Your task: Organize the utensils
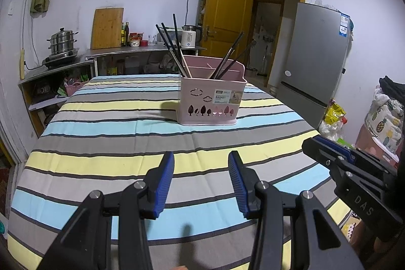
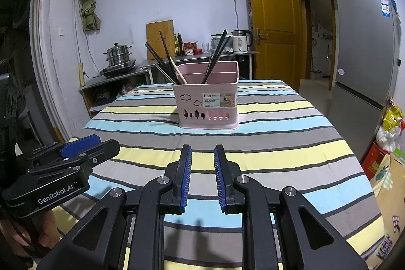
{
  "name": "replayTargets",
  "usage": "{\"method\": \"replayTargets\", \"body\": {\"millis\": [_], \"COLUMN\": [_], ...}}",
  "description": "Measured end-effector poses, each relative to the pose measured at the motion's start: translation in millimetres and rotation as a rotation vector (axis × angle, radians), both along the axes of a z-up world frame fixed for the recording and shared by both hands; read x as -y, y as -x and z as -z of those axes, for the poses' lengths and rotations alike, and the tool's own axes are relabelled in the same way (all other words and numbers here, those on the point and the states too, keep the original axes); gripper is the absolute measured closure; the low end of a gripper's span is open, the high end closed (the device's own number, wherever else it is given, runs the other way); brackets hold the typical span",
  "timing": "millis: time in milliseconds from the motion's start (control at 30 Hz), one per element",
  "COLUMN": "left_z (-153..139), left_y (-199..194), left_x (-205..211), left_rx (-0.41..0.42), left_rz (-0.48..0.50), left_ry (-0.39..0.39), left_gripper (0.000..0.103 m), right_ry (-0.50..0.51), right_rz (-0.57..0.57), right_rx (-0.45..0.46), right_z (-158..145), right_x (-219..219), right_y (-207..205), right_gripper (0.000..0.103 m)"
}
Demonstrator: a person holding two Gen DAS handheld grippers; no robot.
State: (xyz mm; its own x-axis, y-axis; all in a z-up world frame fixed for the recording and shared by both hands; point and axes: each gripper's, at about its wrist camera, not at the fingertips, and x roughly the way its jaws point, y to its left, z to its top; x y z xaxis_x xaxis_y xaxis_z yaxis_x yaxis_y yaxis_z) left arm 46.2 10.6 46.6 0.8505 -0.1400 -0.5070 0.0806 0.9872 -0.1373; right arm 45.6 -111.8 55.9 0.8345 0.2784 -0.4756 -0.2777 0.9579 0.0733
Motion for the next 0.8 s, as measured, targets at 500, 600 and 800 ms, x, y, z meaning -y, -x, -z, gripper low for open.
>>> {"method": "replayTargets", "body": {"millis": [500, 600, 800], "left_z": [0.4, 0.9, 1.6], "left_y": [0.8, 1.2, 0.7], "left_x": [2.2, 1.9, 3.2], "left_rx": [-0.008, -0.011, -0.014], "left_rz": [0.008, 0.012, 0.016], "left_ry": [-0.009, -0.009, -0.011], "left_gripper": [0.057, 0.057, 0.057], "right_ry": [0.0, 0.0, 0.002], "right_rz": [0.0, 0.001, 0.001], "right_rx": [-0.002, -0.002, -0.004], "right_z": [2.0, 2.6, 2.7], "right_x": [0.1, 0.4, 0.2], "right_y": [2.5, 2.6, 2.6], "right_gripper": [0.084, 0.084, 0.084]}}
